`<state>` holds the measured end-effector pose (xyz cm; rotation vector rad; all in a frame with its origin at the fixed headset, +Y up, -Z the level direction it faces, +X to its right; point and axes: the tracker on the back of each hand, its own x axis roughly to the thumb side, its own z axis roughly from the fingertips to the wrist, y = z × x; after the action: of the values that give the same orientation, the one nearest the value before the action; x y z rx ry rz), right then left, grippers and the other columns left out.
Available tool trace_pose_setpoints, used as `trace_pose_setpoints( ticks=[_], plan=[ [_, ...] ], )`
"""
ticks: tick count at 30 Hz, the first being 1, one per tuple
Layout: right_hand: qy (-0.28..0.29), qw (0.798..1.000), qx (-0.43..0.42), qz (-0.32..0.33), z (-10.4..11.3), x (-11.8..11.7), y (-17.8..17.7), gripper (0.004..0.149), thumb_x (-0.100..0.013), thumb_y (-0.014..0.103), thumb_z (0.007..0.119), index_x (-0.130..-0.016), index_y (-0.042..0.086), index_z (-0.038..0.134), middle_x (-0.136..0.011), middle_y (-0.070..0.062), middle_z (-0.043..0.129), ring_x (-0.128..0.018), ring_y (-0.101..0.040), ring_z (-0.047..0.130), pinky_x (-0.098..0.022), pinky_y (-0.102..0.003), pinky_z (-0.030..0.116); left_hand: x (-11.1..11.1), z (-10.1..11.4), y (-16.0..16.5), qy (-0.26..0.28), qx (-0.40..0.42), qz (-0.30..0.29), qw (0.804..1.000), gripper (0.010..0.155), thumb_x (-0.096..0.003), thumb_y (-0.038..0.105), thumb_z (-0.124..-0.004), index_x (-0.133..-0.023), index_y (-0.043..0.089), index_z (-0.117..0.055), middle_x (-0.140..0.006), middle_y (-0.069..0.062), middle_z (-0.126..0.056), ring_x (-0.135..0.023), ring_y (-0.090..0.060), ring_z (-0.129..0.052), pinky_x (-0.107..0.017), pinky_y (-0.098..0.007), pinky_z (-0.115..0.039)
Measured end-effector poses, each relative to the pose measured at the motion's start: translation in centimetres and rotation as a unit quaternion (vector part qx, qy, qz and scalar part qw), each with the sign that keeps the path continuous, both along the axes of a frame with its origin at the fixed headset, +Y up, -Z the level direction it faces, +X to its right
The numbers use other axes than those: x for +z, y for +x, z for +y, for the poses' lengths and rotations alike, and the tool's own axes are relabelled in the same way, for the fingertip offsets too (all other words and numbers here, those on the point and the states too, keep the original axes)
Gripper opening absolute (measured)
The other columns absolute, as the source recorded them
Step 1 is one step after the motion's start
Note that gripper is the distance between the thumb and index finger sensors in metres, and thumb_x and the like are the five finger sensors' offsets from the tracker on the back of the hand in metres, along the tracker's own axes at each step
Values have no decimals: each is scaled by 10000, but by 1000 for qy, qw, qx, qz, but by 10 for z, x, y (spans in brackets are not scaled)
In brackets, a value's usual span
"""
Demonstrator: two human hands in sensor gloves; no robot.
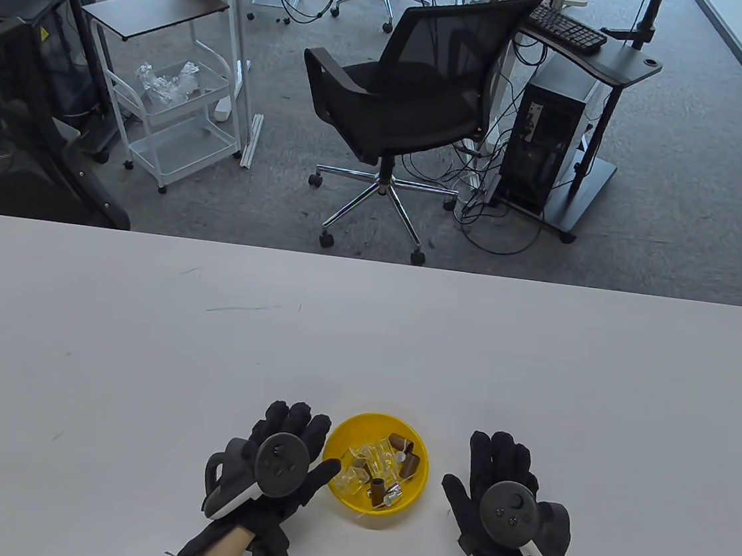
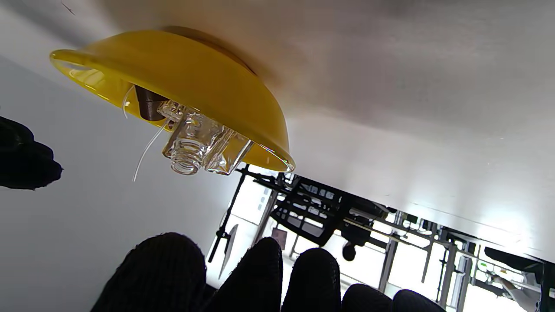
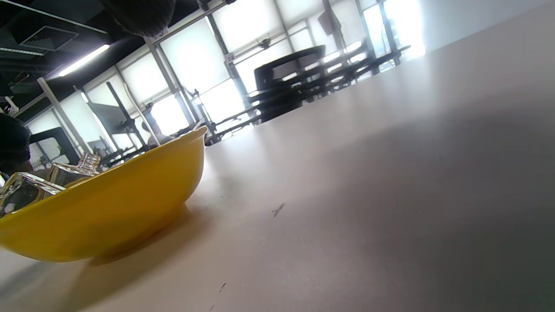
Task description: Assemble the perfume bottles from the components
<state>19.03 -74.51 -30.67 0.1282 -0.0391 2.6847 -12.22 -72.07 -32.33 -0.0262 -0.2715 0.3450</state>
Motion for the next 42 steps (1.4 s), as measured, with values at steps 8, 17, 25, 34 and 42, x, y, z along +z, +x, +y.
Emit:
trace_pose_setpoints(
  ticks=[8,17,25,34,42],
  plan=[
    [-4,1000,0,1,0,0,0,675,-661,477,562,-1124,178,173,-1178,-144,67,-1008,-444,51,-696,-626,209,6,-10,25,9,-57,-26,998,704,-498,595,-747,-1051,163,-688,-1124,-158,-644,-1057,-458,-515,-766,-606,-511],
    [-6,1000,-3,3,0,0,-1,673,-661,474,564,-1130,168,191,-1179,-150,74,-1008,-447,55,-696,-628,214,7,-21,37,10,-102,-17,995,660,-483,574,-792,-991,157,-727,-1133,-165,-613,-1057,-466,-504,-763,-606,-523],
    [-11,1000,-1,3,1,1,-1,671,-660,473,566,-1133,156,210,-1180,-154,84,-1008,-450,66,-695,-629,222,5,-20,41,-25,-85,19,996,605,-484,543,-820,-939,144,-789,-1138,-181,-593,-1053,-478,-501,-757,-612,-529],
    [-11,1000,-3,3,1,1,-1,669,-660,473,566,-1134,159,213,-1181,-156,88,-1009,-450,66,-695,-631,224,3,-20,44,-16,-69,27,997,545,-485,476,-849,-905,129,-834,-1130,-171,-613,-1048,-467,-527,-752,-603,-554],
    [-11,1000,-10,1,2,0,1,670,-660,473,566,-1134,160,212,-1181,-154,86,-1008,-450,64,-695,-631,223,7,-20,45,17,-51,13,998,572,-475,476,-844,-904,98,-824,-1110,-144,-646,-1037,-451,-570,-743,-593,-582]
  ],
)
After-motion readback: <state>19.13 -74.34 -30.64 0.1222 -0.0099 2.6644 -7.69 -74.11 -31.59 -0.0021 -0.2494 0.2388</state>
